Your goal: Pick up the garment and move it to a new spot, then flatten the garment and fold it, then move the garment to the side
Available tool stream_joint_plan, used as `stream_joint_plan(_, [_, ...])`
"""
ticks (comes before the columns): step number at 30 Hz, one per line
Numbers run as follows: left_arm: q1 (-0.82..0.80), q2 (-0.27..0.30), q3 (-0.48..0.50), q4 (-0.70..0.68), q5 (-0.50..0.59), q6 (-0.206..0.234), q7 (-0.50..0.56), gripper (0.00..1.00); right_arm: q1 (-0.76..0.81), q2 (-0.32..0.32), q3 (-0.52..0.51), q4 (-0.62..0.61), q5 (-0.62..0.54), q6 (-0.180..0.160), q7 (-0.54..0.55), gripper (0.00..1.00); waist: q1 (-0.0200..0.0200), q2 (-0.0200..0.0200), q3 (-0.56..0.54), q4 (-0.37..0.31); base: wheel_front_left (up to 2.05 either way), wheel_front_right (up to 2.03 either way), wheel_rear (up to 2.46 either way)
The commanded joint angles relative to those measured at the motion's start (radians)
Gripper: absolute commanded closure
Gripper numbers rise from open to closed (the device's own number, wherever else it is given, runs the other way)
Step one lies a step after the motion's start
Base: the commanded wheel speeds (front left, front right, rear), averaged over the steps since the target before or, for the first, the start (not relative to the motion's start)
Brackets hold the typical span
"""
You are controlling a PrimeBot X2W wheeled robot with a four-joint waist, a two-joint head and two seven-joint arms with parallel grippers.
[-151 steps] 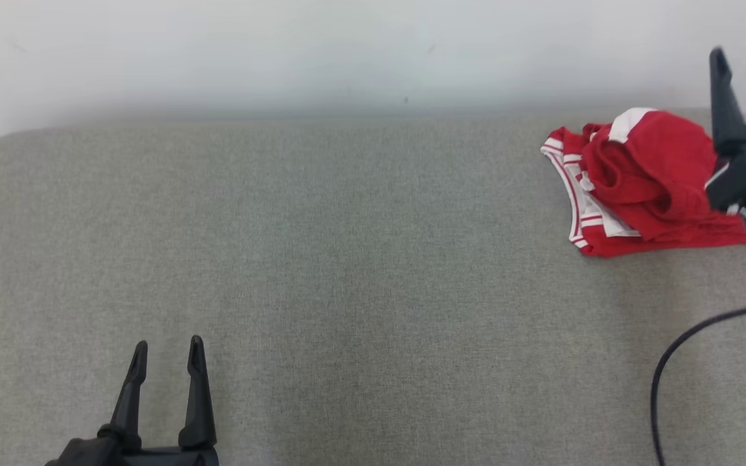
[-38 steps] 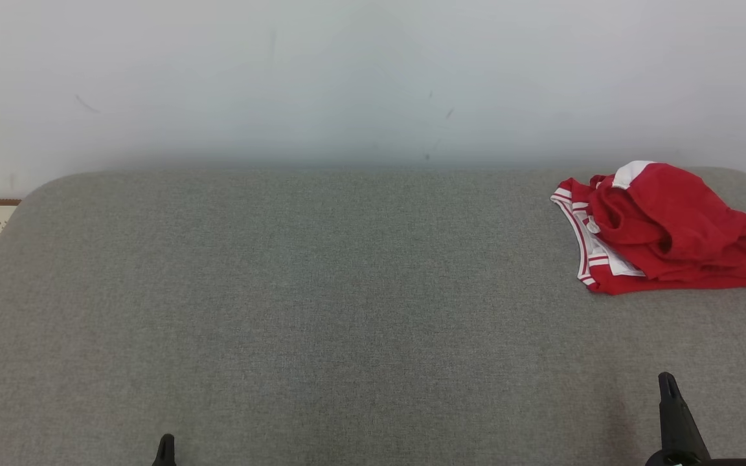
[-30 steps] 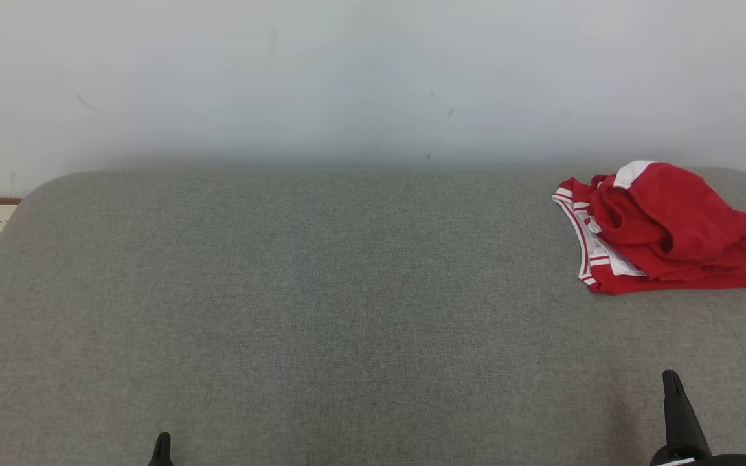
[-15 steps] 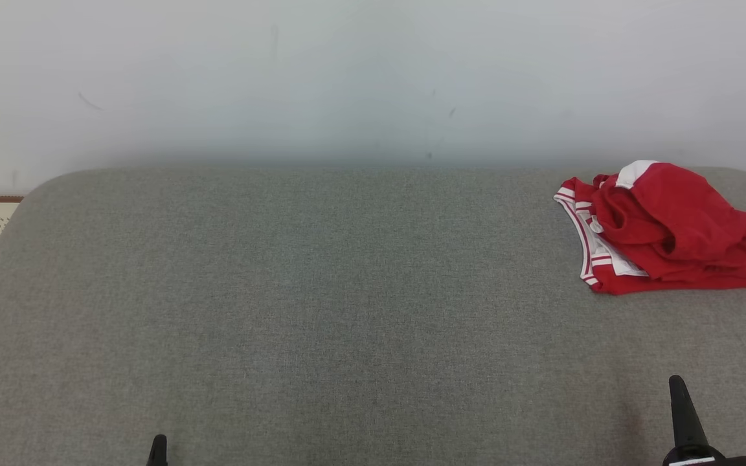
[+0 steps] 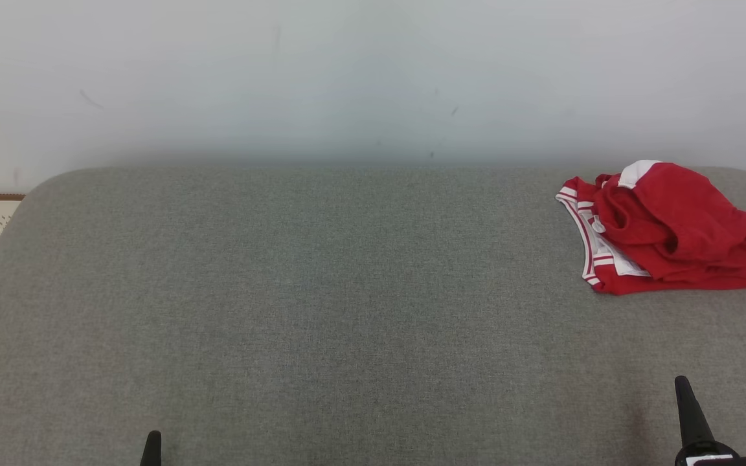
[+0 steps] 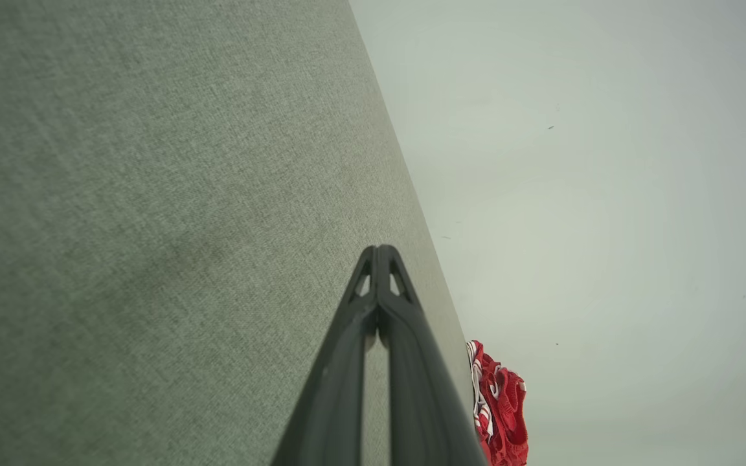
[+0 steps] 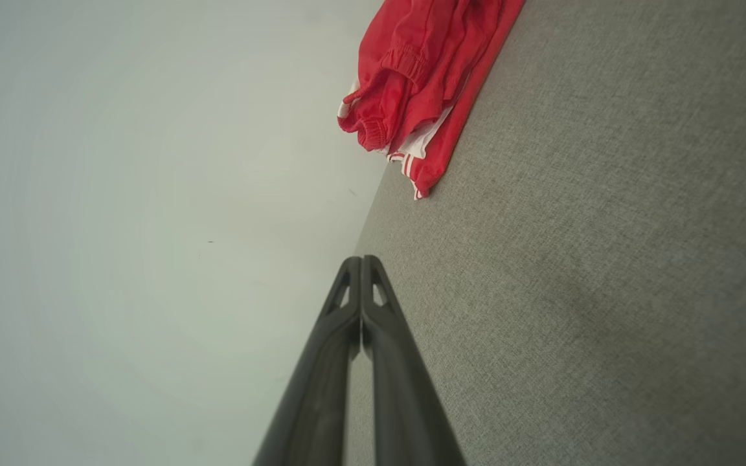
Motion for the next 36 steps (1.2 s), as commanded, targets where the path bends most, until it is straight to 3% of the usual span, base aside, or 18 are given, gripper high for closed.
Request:
stream_joint_plan(1, [-0.015, 0.005, 0.007, 0.001, -0.035, -0.01, 0.005, 1.0, -0.017, -0.009, -0.005, 0.001, 0.035, 0.0, 0.005, 1.0, -0.0001, 0.0, 0.0, 0.0, 0.0, 0.0, 0.0])
stream_joint_plan(36, [-0.026, -0.003, 0.044, 0.031, -0.305, -0.065, 0.064, 1.0, -0.039, -0.009, -0.041, 0.056, 0.352, 0.0, 0.052, 1.0, -0.0001, 0.0, 0.006, 0.008, 0.0, 0.0, 0.0])
